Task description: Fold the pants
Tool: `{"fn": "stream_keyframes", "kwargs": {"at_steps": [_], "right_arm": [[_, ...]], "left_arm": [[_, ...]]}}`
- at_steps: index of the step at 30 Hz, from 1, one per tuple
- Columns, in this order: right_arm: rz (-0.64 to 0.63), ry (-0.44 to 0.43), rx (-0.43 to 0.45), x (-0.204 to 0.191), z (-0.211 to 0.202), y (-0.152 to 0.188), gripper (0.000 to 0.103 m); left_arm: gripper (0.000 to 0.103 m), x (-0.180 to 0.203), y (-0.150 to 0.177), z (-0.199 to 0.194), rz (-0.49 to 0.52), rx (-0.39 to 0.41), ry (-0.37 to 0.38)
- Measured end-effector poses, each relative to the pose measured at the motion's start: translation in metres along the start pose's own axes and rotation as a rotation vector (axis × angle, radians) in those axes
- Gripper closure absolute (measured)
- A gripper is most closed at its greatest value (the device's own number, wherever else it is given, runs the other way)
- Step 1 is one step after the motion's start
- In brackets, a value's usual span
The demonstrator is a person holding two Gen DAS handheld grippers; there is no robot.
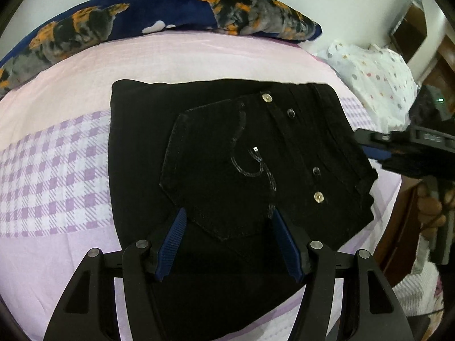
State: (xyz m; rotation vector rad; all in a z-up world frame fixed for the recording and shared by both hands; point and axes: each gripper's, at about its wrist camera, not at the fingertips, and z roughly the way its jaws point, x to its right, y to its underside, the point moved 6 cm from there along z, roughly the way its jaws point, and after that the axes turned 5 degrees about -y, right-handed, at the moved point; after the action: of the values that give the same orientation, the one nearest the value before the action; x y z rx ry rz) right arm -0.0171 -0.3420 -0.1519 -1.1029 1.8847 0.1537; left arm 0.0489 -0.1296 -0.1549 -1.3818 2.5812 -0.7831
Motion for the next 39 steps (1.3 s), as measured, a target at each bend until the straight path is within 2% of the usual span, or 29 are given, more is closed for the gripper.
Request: {"fn": "stream_keyframes", "kwargs": {"at_steps": [4, 7, 9, 14, 16, 17, 22, 28, 31, 35, 39], "right_arm": [[-0.039, -0.029, -0.028, -0.01, -0.01, 0.016, 0.073], [-0.044, -0.088, -0.036, -0.018, -0.012, 0.021, 0.084], [-0.047, -0.139, -0.051, -0.024, -0.012, 0.022, 0.086], [-0.106, -0.003, -0.087, -0.019, 0.003, 0.027, 0.085], [-0.099, -0.005, -0.078, -0.018, 0.002, 0.029, 0.087], [-0.096, -0.018, -0.063, -0.02, -0.002, 0.028, 0.092], [-0.133, -0.045, 0.035, -0.034, -0.03, 0.027, 0.094], [-0.075, 0.074, -0.013, 0.002, -0.01, 0.042, 0.094], [-0.035, 0.061, -0.011, 0.017, -0.005, 0.046, 0.095], [-0.021, 0.051, -0.016, 0.02, -0.005, 0.045, 0.094], [-0.001, 0.101, -0.011, 0.019, -0.008, 0.041, 0.074]], "left_arm": [[0.039, 0.005, 0.008, -0.002, 0.074, -0.009, 0.0], [0.039, 0.005, 0.015, -0.004, 0.092, -0.013, -0.001], [0.039, 0.002, 0.018, -0.005, 0.087, -0.015, 0.007], [0.039, 0.0, 0.021, -0.005, 0.088, -0.014, 0.004], [0.039, -0.001, 0.023, -0.006, 0.089, -0.013, 0.002], [0.039, -0.001, 0.023, -0.007, 0.091, -0.014, 0.004], [0.039, 0.003, 0.027, -0.014, 0.117, -0.009, 0.043], [0.039, 0.006, 0.041, -0.015, 0.173, -0.025, 0.059], [0.039, 0.007, 0.042, -0.014, 0.172, -0.027, 0.064], [0.039, 0.008, 0.042, -0.013, 0.168, -0.022, 0.058], [0.038, 0.009, 0.044, -0.013, 0.16, -0.016, 0.056]]}}
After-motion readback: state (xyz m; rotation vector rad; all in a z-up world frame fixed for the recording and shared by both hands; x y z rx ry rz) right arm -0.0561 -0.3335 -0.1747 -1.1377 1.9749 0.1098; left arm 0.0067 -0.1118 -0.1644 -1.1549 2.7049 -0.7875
